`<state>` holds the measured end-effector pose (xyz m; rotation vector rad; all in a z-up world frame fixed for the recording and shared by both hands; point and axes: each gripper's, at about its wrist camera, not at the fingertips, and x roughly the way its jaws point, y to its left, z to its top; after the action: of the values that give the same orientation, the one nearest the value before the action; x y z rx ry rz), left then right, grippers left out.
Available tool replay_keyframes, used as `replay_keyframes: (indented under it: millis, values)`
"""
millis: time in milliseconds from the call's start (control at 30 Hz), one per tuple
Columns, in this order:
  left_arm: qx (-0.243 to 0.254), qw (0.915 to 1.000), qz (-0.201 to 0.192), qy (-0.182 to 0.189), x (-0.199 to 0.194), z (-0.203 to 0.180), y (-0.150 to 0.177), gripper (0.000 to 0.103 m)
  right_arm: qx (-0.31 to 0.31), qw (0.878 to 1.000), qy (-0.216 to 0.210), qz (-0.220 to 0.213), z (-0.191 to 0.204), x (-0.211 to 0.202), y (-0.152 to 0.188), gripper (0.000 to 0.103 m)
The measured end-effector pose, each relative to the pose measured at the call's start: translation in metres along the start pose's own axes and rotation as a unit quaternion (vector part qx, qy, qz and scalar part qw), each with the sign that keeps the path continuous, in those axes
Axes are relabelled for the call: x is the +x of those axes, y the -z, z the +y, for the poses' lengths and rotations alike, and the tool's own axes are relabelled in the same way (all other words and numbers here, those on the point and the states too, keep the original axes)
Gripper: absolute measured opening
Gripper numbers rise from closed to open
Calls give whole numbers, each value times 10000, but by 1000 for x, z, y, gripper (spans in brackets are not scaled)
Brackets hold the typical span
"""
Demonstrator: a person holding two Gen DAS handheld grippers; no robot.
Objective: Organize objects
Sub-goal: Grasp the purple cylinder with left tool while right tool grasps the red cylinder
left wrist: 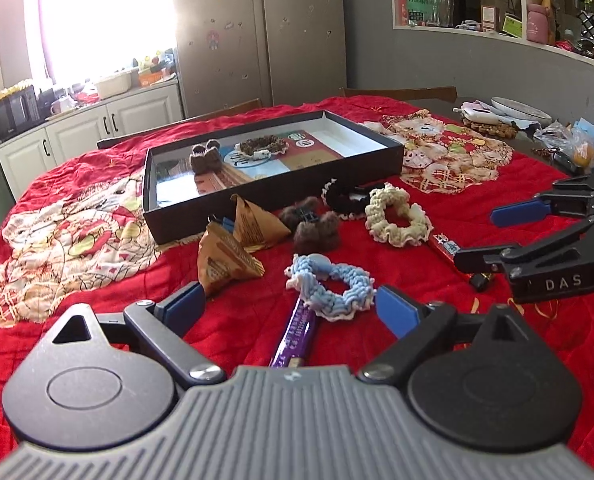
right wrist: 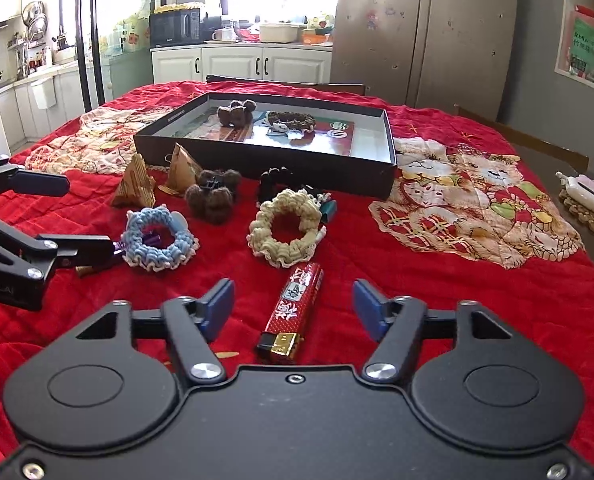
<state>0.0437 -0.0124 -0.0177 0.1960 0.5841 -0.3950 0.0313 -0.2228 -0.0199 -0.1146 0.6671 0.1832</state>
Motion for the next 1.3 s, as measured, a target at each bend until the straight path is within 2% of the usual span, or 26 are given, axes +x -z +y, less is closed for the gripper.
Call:
replay_keyframes:
  millis: [67, 267, 400, 600, 767, 833, 900, 933, 1000, 1067, 1233, 1300]
  values:
    - [-12, 10000, 28, 20, 1, 0, 2, 97, -80, 9999, 107, -87, 3, -1, 4, 86]
    - [128, 9998, 113, 112, 3, -3, 8, 98, -333, 9991, 211, -165, 10, 0, 11, 86]
    - [219, 9996, 133, 135, 5, -4, 12, 103, -281, 9993, 216, -120, 8, 4, 12, 87]
    - [282, 9993, 154, 165, 15, -3, 13, 103, -111, 9996, 268, -2, 2, 14, 11, 87]
    - [33, 9991, 245, 351, 23, 5, 17, 103, 41, 9996, 275, 33, -4, 24, 8, 86]
    - [-189, 9980, 365, 480, 29, 10, 17, 103, 75, 9996, 277, 70, -4, 29, 6, 82]
    - [-321, 9973, 440, 487, 33, 14, 18, 103, 102, 9995, 273, 110, -4, 32, 5, 73]
    - [-323, 9976, 435, 440, 35, 14, 18, 99, 126, 9995, 240, 140, -4, 34, 5, 71]
    - [-252, 9980, 457, 368, 37, 14, 19, 95, 183, 9995, 177, 175, -5, 37, 6, 59]
    - [-237, 9979, 467, 377, 38, 14, 19, 91, 174, 9995, 148, 203, -4, 38, 7, 55]
    - [-172, 9977, 440, 496, 39, 12, 18, 69, 170, 9996, 108, 197, -3, 39, 7, 44]
    - [-150, 9975, 426, 537, 39, 10, 18, 65, 173, 9996, 95, 195, -2, 40, 7, 40]
